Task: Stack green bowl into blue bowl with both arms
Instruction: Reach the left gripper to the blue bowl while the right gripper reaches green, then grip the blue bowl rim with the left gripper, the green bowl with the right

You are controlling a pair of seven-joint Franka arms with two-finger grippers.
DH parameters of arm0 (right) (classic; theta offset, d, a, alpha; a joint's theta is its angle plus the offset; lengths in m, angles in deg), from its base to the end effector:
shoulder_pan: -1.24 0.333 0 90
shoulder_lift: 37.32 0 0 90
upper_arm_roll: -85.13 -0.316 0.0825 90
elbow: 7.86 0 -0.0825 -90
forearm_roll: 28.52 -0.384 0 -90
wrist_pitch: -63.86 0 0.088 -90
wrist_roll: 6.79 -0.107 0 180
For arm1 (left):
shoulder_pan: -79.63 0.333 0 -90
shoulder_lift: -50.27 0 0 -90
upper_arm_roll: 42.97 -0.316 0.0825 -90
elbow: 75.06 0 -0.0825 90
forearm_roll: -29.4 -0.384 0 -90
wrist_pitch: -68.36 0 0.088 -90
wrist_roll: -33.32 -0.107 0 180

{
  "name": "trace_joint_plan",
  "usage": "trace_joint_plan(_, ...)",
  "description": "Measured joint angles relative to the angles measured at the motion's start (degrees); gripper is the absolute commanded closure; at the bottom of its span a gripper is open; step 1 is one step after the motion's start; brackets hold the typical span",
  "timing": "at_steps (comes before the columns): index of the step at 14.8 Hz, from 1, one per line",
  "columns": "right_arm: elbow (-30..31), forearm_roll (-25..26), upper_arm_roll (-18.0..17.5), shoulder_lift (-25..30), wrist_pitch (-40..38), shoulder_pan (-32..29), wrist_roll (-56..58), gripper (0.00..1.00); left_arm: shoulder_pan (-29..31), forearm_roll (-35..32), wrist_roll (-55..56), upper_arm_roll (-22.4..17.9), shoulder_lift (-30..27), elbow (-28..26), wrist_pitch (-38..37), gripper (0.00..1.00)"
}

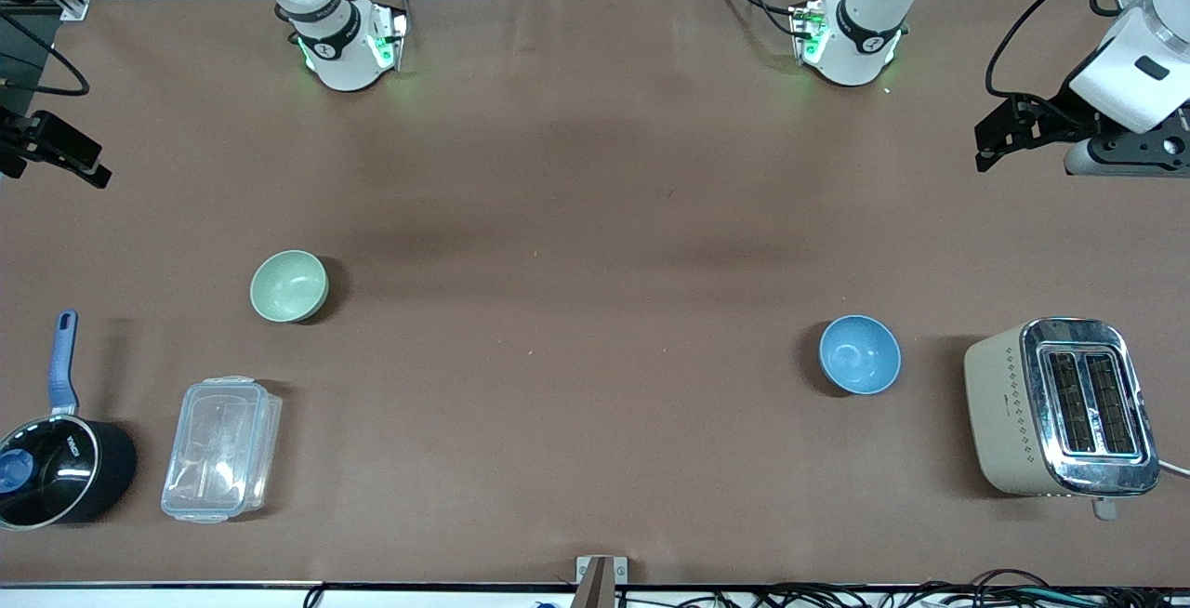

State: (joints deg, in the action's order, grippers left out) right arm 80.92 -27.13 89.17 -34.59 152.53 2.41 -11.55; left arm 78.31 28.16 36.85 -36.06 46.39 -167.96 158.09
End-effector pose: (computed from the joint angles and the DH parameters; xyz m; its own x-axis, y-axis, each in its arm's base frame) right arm 0.5367 -0.0306 0.6584 0.9899 -0.1333 0.0472 -0.1343 -0.9908 0.0170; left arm 0.5274 -0.0763 0.6368 0.9966 -0.0817 0.0137 -0.0813 -0.9963 -0.0290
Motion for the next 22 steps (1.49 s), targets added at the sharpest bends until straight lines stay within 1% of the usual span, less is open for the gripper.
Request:
trace_joint_plan(5,0.02,-0.03,-0.33,0.00,-0.20,0.01,0.00,0.00,0.13,0.00,0.00,-0.05,0.74,0.21,0.00,0.00)
trace_joint_plan(7,0.02,-0.03,-0.34,0.00,-0.25,0.01,0.00,0.00,0.22,0.00,0.00,-0.10,2.85,0.80,0.39,0.00)
trace_joint_plan(8,0.03,-0.03,-0.36,0.00,-0.25,0.01,0.00,0.00,0.33,0.00,0.00,-0.15,4.60,0.81,1.75,0.00)
trace_joint_plan(10,0.10,-0.03,-0.37,-0.01,-0.25,0.00,0.00,0.00,0.57,0.00,0.01,-0.30,9.48,0.21,6.66,0.00)
trace_joint_plan(12,0.91,-0.03,-0.37,-0.22,-0.36,0.00,0.01,0.00,0.71,0.00,0.07,-0.40,15.17,-1.77,13.86,0.00)
trace_joint_plan(13,2.37,-0.03,-0.37,-0.63,0.38,0.00,0.06,0.00,0.89,0.00,0.17,-0.42,17.95,-3.07,17.97,0.00)
trace_joint_plan(15,7.34,-0.02,-0.33,-2.59,5.81,-0.02,1.14,0.00,1.79,0.00,0.19,-0.46,22.88,-5.79,26.83,0.00)
trace_joint_plan(17,14.04,0.05,-0.14,-5.19,14.72,-0.21,2.38,0.00,2.43,0.00,0.19,-0.47,27.21,-7.85,34.33,0.00)
trace_joint_plan(18,17.53,0.07,-0.01,-6.15,19.41,-0.38,3.43,0.00,2.45,0.00,0.19,-0.47,29.19,-8.22,36.80,0.04)
trace_joint_plan(19,21.34,0.07,0.15,-6.79,24.23,-0.62,4.60,0.00,2.41,-0.17,0.18,-0.47,31.02,-8.32,38.79,0.10)
trace_joint_plan(21,28.36,0.08,0.52,-7.64,32.11,-1.30,6.02,0.00,2.38,-1.90,0.16,-0.47,34.23,-8.34,41.84,0.26)
trace_joint_plan(22,31.20,0.08,0.70,-8.29,35.41,-1.62,6.46,0.00,2.39,-2.71,0.16,-0.47,35.56,-8.33,42.77,0.37)
